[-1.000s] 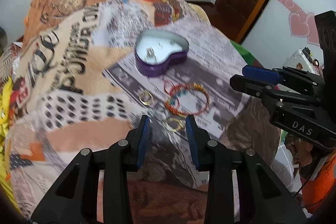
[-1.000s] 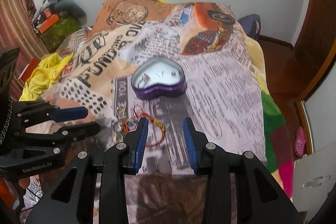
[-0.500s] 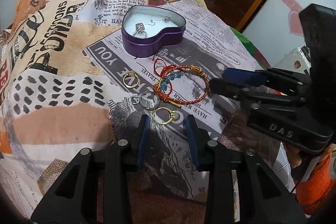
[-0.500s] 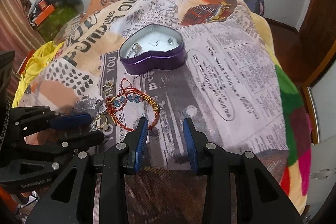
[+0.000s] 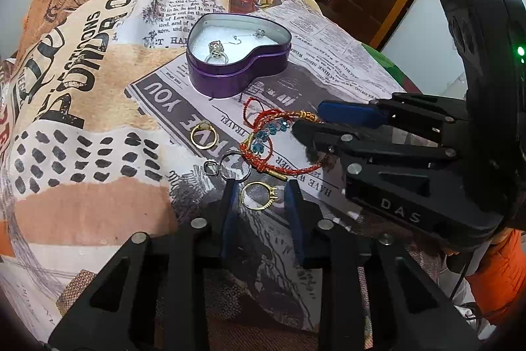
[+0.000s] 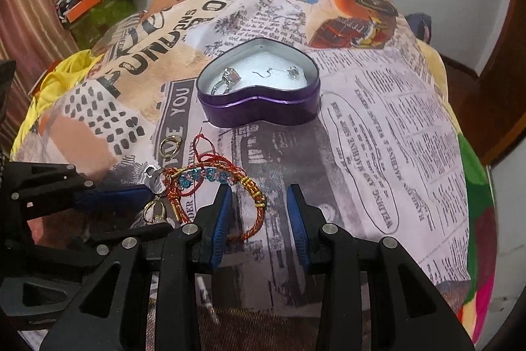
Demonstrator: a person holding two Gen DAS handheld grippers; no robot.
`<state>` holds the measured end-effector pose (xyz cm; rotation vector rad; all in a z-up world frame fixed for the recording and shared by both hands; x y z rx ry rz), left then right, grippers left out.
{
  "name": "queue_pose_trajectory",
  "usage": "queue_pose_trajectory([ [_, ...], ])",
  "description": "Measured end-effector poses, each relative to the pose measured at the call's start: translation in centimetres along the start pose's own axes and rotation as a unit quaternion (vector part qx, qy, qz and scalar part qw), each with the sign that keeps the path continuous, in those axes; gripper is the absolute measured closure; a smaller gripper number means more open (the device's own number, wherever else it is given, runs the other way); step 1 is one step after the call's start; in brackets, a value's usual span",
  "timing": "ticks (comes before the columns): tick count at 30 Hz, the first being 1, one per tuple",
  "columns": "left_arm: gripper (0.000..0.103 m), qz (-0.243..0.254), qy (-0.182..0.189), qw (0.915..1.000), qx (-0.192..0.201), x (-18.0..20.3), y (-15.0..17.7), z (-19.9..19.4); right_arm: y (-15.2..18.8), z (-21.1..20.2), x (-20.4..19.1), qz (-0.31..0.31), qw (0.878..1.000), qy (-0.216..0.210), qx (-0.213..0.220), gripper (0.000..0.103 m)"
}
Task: Organize jewelry
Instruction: 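Grasp a gold ring with the left tool while the right tool grasps the red-gold wire bracelet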
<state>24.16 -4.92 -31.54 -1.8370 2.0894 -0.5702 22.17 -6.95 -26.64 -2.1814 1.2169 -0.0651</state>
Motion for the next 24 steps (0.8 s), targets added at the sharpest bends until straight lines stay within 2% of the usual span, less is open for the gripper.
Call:
queue_pose_trajectory([
  [2,0.078,-0.004,0.003,1.0000,0.000,-0.1,0.0,0.0,-0.1,0.2,-0.2,-0.003,1.000,-0.002,-0.001,0.093],
  [6,0.078,0.003,-0.007,1.0000,0.006,0.1,0.0,-0.1,-0.1,0.0,-0.2,0.003,1.000,-0.005,0.002,0.096],
  [17,0.078,-0.005,-0.016,0.9998,0.011,-0.3,0.4,-1.5,-0.2,-2.6,-0.6,0.017,0.999,-0.008,0.028,0.097],
  [24,0.078,-0.010,-0.023,0.9991,0.035,-0.7,-0.4,-3.8,-1.1,-4.9,-1.1,0.016,0.998,-0.001,0.054,0.097],
])
Point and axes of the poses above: each gripper's, at about its wrist camera, not at the fingertips, and z roughly the way its jaws point, x to its right, y to its underside, the point moved 8 cm from there along z, roughly the way its jaws point, and after that the axes turned 11 degrees about -y, right-handed, at the moved point
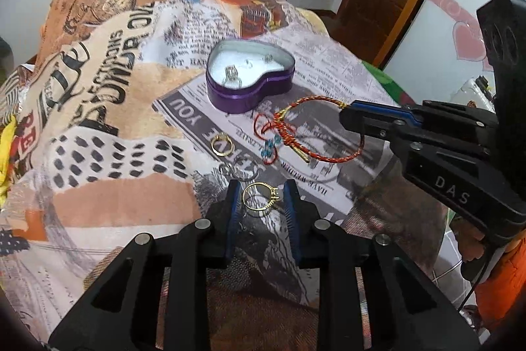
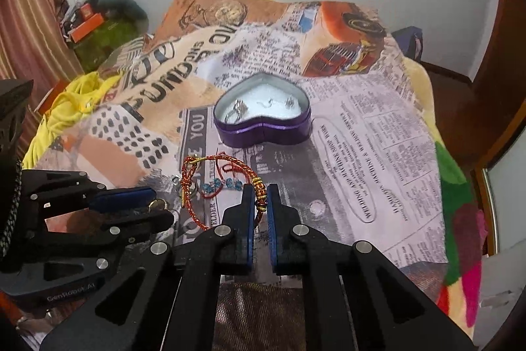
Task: Organize jewelry
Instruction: 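Grasp a gold ring with the left tool while the right tool grasps the red-gold wire bracelet, then carry the ring and bracelet into the heart tin and open both tools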
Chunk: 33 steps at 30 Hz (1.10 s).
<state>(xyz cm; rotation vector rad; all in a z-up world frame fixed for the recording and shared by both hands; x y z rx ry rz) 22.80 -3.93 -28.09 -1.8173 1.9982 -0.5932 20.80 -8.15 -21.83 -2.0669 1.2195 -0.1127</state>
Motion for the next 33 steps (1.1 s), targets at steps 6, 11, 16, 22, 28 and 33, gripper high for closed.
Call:
queue_pose_trajectory([
  [6,0.078,0.000,-0.006,0.9997,0.025,-0.3,-1.4,-2.0,-1.1,-1.6,0.0,0.003,1.000,0.007,0.023,0.097],
  [11,0.078,0.005,-0.009,0.9989,0.045,-0.3,-2.8,-3.2,-2.0,-2.4,0.2,0.005,0.999,0.015,0.041,0.097],
  [16,0.078,0.009,-0.015,0.9981,0.058,-0.4,-4.3,-3.4,-3.2,-2.2,0.8,0.004,0.998,0.023,0.050,0.097],
  [22,0.078,0.008,-0.012,0.9976,0.068,-0.6,-6.2,-3.1,-5.0,-1.8,1.5,0.006,0.998,0.029,0.063,0.097],
  [28,0.078,0.010,-0.012,0.9971,0.075,-0.7,-8.0,-2.2,-6.3,-1.4,2.1,0.008,0.997,0.033,0.072,0.097],
  [33,0.078,0.007,-0.017,0.9968,0.078,-1.2,-9.4,-1.1,-7.1,-0.5,2.9,0.013,0.997,0.036,0.073,0.097],
])
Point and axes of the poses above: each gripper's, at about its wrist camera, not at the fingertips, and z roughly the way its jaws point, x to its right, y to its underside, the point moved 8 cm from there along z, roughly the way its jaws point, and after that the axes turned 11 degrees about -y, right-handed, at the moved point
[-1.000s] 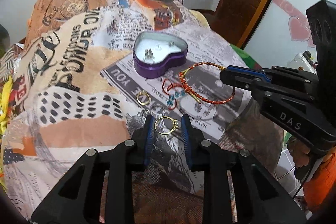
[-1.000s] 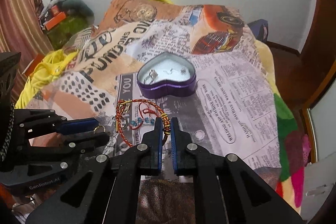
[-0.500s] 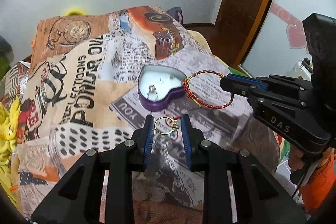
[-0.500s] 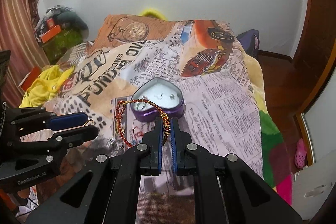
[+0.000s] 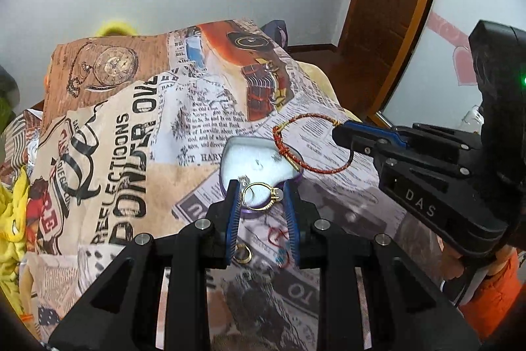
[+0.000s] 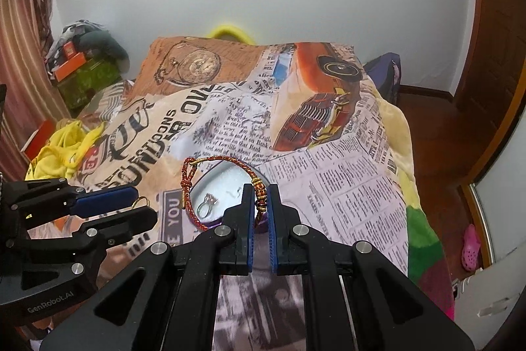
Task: Organize jewelry
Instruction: 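Carry the ring and bracelet into the heart tin and open both tools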
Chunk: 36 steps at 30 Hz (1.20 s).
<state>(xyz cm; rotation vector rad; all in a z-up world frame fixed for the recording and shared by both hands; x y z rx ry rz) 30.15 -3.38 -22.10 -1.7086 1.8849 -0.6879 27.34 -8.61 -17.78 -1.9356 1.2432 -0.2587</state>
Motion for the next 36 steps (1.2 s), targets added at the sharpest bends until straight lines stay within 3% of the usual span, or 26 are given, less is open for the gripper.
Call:
queue_pose_trajectory([
  [19,0.078,-0.019,-0.003,0.9996,-0.020,-1.7,-2.6,6.5,0.1,6.1,1.7,0.007,0.998,0.000,-0.057,0.097],
  [36,0.078,0.004,0.005,0.9986,-0.053,-0.4,-2.0,9.9,0.7,6.4,1.5,0.009,0.997,-0.024,-0.076,0.097],
])
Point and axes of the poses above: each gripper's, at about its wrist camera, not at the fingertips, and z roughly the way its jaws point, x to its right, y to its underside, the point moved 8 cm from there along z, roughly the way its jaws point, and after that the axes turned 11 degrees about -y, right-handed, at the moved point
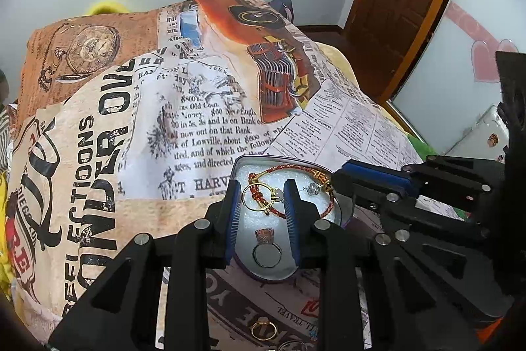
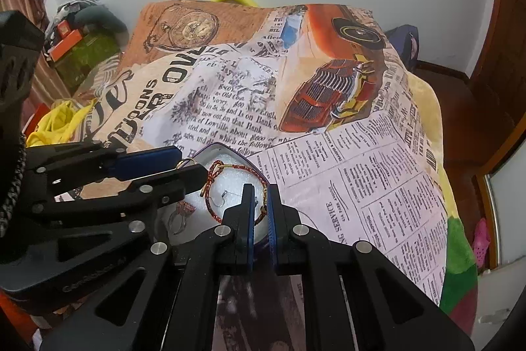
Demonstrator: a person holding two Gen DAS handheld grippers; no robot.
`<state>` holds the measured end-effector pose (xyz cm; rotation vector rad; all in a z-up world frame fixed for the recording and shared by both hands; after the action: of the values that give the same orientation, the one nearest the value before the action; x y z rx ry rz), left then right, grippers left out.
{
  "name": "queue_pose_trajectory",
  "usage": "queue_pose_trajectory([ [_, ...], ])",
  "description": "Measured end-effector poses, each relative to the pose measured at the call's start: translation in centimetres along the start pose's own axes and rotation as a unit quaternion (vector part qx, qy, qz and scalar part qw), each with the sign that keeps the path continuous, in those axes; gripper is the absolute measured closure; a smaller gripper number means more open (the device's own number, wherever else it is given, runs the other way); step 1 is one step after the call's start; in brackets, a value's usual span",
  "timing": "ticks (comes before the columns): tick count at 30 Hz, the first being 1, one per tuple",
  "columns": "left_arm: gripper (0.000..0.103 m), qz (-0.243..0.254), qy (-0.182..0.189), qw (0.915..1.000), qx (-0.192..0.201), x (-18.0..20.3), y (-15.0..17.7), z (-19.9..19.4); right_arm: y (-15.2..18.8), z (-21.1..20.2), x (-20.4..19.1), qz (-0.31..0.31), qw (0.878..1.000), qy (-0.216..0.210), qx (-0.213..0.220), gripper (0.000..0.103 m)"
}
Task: Organize jewelry
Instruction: 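Carry the ring and bracelet into the heart tin and open both tools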
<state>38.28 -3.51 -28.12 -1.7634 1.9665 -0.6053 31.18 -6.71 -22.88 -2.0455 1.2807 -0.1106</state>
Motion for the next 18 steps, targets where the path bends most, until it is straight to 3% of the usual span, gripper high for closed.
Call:
queue_pose_trajectory([
  [9,0.078,-0.005,0.003,1.0000,-0.001,-0.2,0.1,-1.1,0.2,-1.3,-1.0,-0.016,1.000,0.005,-0.001,0.094],
  [18,0.078,-0.006,-0.007,0.9997,0.024,-0.9,0.1,-4.8,0.0,-3.6,-2.2,-0.025,1.000,0.012,0.013,0.092],
])
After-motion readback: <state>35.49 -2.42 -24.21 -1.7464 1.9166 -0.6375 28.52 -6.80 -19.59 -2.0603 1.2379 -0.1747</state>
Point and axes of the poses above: each gripper's, at about its wrist camera, not at the fingertips, and z roughly the way its jaws point, x to its right, y to its underside, the point moved 8 cm from there along z, roughly the way its jaws point, and after that the axes turned 11 degrees about -y, right-handed, at the moved point
